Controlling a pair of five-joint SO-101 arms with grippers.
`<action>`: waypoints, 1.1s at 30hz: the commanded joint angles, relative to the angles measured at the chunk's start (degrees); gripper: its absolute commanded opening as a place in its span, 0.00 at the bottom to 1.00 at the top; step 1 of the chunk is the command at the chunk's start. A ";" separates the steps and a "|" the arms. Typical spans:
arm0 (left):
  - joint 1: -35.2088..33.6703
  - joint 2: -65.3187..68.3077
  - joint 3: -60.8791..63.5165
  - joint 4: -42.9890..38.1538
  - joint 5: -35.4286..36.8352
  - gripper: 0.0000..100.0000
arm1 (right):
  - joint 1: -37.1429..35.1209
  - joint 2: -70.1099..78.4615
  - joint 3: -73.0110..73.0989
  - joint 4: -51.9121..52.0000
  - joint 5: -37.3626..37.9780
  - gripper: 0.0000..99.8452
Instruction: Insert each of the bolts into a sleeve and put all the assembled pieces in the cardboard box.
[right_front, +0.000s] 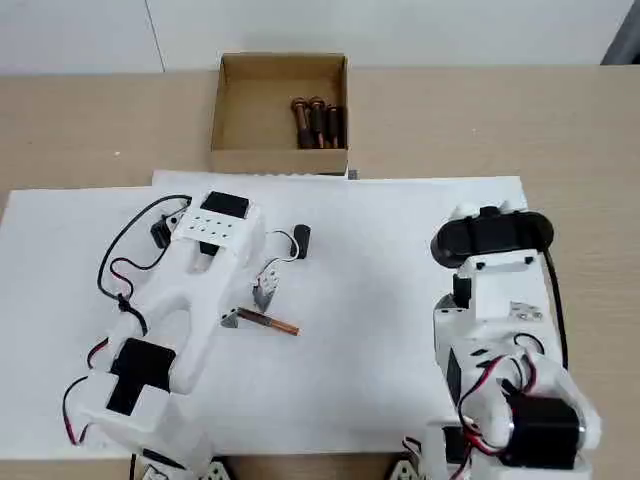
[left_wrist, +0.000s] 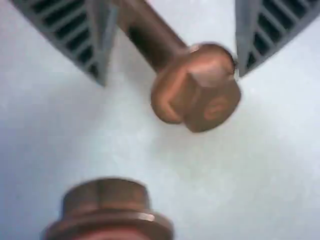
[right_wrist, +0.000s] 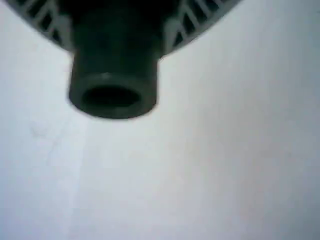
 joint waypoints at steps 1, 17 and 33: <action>0.70 -0.26 -1.63 0.88 -0.26 0.24 | -0.04 -0.31 -0.26 -1.80 -0.44 0.00; 3.43 -0.18 -1.45 0.88 -0.09 0.24 | -0.04 -0.31 -0.26 -2.24 -0.44 0.00; -0.26 7.56 -1.71 0.62 -0.09 0.21 | -0.04 -0.31 -0.26 -2.24 -0.44 0.00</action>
